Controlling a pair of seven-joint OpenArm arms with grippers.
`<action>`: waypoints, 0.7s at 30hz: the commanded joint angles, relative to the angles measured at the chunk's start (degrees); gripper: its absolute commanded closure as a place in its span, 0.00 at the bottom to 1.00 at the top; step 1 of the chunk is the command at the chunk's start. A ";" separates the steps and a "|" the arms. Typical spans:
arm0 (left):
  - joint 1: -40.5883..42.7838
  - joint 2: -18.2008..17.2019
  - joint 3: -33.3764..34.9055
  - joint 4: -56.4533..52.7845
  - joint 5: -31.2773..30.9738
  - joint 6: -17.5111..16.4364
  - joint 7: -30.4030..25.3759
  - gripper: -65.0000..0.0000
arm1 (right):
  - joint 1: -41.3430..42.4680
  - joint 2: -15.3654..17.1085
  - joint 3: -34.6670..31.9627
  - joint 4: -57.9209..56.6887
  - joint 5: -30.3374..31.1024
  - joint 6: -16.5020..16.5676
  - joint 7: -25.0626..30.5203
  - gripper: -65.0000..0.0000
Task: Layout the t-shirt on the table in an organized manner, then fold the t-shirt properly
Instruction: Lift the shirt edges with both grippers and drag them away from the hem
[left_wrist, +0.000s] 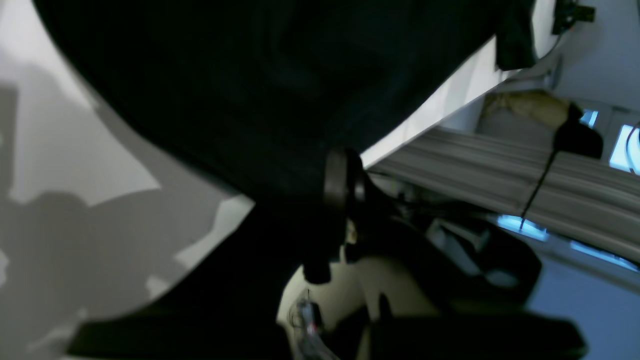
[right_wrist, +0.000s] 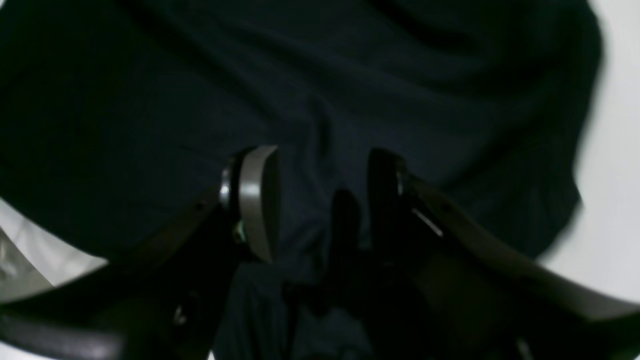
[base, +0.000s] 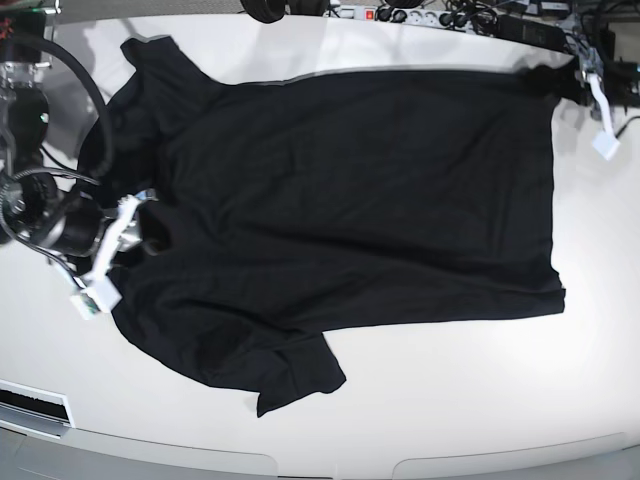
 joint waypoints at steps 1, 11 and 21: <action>-0.26 -1.57 -1.81 1.11 -0.97 -0.28 0.04 1.00 | -1.14 0.68 1.60 1.60 1.55 -0.15 0.02 0.53; -0.24 -1.57 -7.06 1.70 -0.97 -0.28 0.04 1.00 | -19.04 -4.20 14.53 2.16 4.33 0.11 1.51 0.53; -0.24 -2.78 -7.06 1.70 -0.97 -0.28 0.04 1.00 | -22.99 -11.98 20.55 0.50 -13.64 -10.84 14.12 0.37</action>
